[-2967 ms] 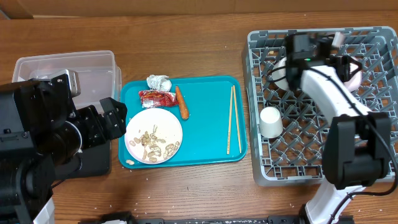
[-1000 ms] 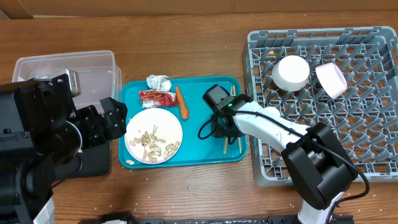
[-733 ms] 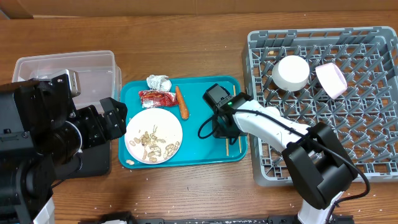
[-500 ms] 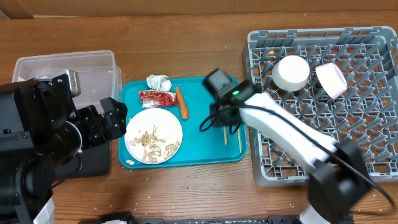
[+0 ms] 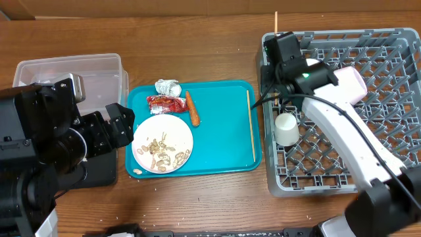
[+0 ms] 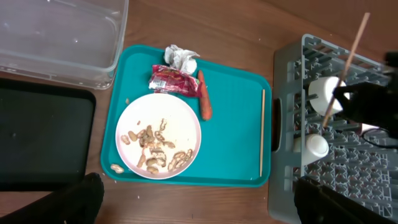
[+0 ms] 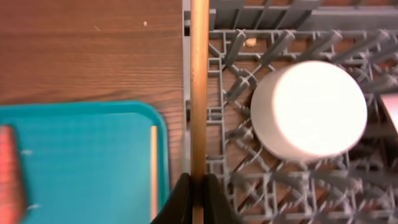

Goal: Sort waste into correct bins and load items into the dishwasher
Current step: 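Lower the right gripper onto the wooden chopsticks and grasp them, then lift the chopsticks and drop them into the dish rack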

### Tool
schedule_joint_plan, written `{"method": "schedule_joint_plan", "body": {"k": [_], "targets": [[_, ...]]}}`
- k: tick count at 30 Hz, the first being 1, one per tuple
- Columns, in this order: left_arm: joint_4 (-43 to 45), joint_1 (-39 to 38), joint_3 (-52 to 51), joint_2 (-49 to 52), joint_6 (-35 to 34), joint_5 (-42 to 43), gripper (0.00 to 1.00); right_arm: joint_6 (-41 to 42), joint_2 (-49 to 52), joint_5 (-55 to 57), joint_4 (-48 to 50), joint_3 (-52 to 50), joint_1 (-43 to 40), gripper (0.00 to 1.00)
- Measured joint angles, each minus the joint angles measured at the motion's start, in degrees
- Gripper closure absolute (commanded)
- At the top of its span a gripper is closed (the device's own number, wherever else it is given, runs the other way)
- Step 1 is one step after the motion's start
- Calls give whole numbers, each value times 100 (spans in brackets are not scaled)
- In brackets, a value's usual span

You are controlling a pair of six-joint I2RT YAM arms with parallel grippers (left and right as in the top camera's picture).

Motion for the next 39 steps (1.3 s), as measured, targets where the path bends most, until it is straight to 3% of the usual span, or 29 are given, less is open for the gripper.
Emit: {"method": "schedule_joint_plan", "body": {"k": [1,2,3,6,13,19,26,36,37,39], "targets": [[0,0,0,0,2,0,0,-153,138,39,94,-11,-26,93],[0,0,0,0,2,0,0,-264,282,79,175,-15,-50,79],[0,0,0,0,0,0,0,-332,348,96,195,-15,-63,71],[0,0,0,0,0,0,0,-479,546,125,153,-22,-166,64],[2,0,0,0,0,0,0,-439,402,-669,-529,-26,-81,62],[2,0,0,0,2,0,0,-9,-72,-1438,-863,-28,691,60],[-4,0,0,0,0,0,0,820,175,-964,-136,-866,1381,57],[0,0,0,0,0,0,0,1340,1333,-476,761,-1611,1300,58],[2,0,0,0,2,0,0,1355,1379,-468,789,-1611,1300,59],[0,-2,0,0,0,0,0,1384,1403,-457,822,-1593,1300,73]]}}
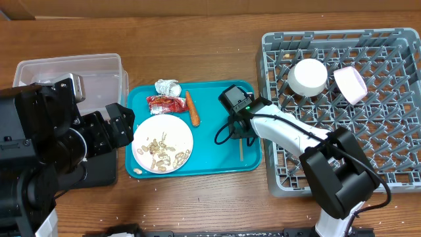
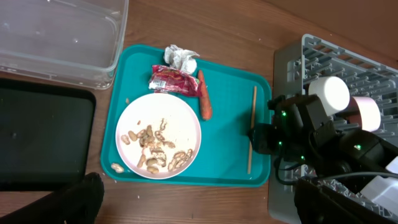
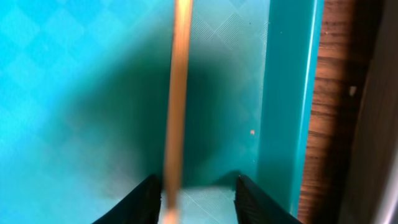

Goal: Sort waste into correct bins and load items into the dishwasher
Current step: 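Lift the chopsticks and drop them into the dish rack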

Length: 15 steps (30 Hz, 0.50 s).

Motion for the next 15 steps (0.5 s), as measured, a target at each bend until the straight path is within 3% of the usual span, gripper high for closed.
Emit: {"method": "schedule_joint_plan", "body": {"k": [4,11,15], "targets": [[0,2,0,0,0,0,0,90,70,-81,37,63,2,96],[0,2,0,0,2,0,0,52,74,-192,-691,293,11,96],[0,2,0,0,0,0,0,-120,-343,-214,-1366,942,7,96]]}}
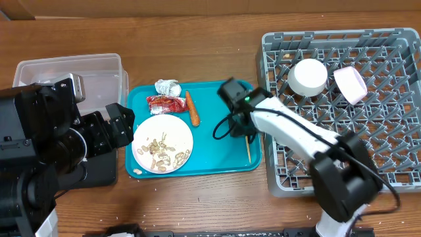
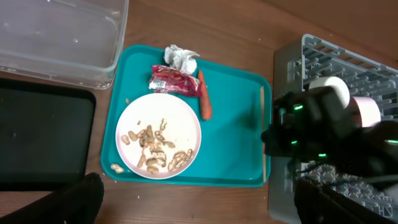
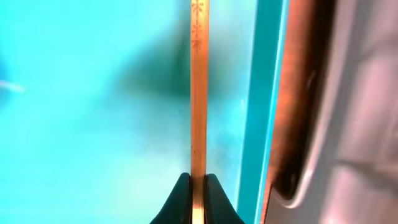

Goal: Sort waste into correct bins and load items into the dishwasher
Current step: 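Lift the chopsticks and drop them into the dish rack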

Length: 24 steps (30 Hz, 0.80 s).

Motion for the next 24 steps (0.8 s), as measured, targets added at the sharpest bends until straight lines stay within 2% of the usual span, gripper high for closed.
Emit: {"method": "schedule_joint_plan", "body": {"k": [4,8,13,15,16,17,19,24], "targets": [[0,0,0,0,0,-2,0,-153,-857,251,-42,623,-168,96],[0,0,0,0,0,0,0,-387,-1561,614,164,892,-778,96],[0,0,0,28,2,0,0,-994,-1314,636,654,859,-1624,96],[0,-2,0,37,2,0,0,-1167,-1180,570,807,809,-1698,91],[0,0,0,37,0,0,0,-1272,-1082,535,868,789,-1720,81],[0,0,0,37,0,0,0,-1340,-1019,509,887,785,-1722,65],[0,0,0,37,2,0,0,-1565,-789,439,931,748,-1722,61],[-2,0,0,37,0,0,0,-1777,-721,435,673,761,-1692,60]]}}
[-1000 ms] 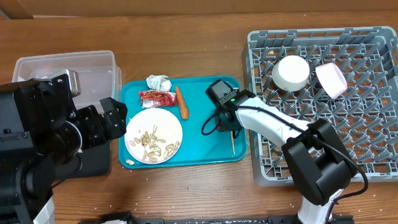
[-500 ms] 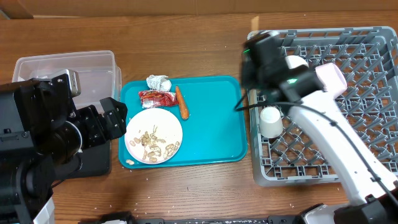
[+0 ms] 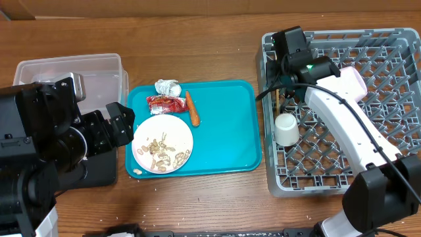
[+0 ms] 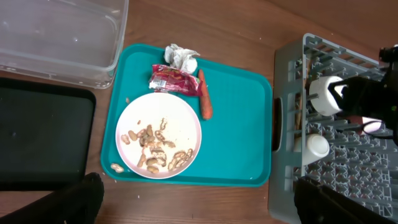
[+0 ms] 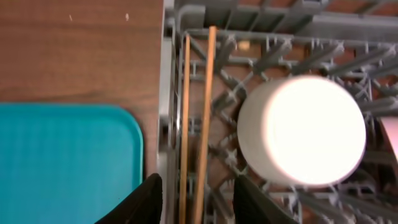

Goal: Sort waste into correct bins and load items into the dishwasher
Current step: 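Lift the chopsticks and drop them into the dish rack, then withdraw the right gripper and move the left gripper toward the plate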

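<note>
Two wooden chopsticks lie side by side in the left edge of the grey dish rack. My right gripper hangs open just above them, nothing between its fingers. A white cup stands upside down in the rack beside them. The teal tray holds a white plate with peanut shells, a carrot, a red wrapper and a crumpled ball of paper. My left gripper is open, high above the tray's near edge.
A clear plastic bin sits left of the tray, with a black bin in front of it. A second white cup and a pink bowl are in the rack. One peanut shell lies on the tray beside the plate.
My right gripper was shut on a chopstick over the tray's right edge. It is now open over the rack's left edge, and that chopstick lies in the rack beside the other one.
First my right gripper held one chopstick at the rack's left edge while a second lay on the tray. Then it stood open over the second chopstick, then shut on it. Now both chopsticks are in the rack. My left arm has not moved.
</note>
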### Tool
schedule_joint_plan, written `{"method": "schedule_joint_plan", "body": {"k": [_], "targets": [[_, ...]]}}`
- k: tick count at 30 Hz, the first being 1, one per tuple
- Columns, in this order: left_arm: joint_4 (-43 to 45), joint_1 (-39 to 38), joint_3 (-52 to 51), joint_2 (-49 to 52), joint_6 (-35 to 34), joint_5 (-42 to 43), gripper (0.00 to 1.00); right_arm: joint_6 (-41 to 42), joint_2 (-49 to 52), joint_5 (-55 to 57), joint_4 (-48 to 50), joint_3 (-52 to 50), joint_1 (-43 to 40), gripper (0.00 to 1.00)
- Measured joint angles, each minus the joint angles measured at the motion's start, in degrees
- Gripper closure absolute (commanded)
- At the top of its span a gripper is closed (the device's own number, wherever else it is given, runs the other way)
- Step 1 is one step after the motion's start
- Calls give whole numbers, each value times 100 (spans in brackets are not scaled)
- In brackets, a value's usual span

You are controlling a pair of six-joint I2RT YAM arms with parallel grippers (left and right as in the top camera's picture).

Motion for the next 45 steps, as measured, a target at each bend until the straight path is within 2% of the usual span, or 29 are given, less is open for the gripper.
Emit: {"method": "schedule_joint_plan", "body": {"k": [4,6,7,8,9,14,19,25,36,41,45], "targets": [[2,-2,0,0,2,-2,0,-37,-234,-177,-627,232,177,58],[2,0,0,0,0,-2,0,-50,-551,-417,-944,474,365,53],[2,0,0,2,2,0,0,-33,-935,-619,-1084,682,549,44],[7,-2,0,0,2,0,0,52,-1508,-876,-1196,874,800,12],[0,-2,0,0,0,0,0,96,-1864,-1056,-1237,929,964,0],[2,0,0,2,0,0,0,391,-3394,-1668,-1440,1069,1515,0],[2,0,0,28,2,0,0,483,-3985,-1888,-1537,1078,1609,0],[0,0,0,61,0,0,0,492,-4260,-1937,-2159,1078,1611,0],[2,0,0,103,0,0,0,-407,-4719,-1952,-2225,1078,1611,0],[2,0,0,103,-2,17,0,-509,-4710,-1950,-2232,1078,1611,0],[107,0,0,103,-118,356,0,-551,-4708,-1950,-2234,1078,1611,0]]}}
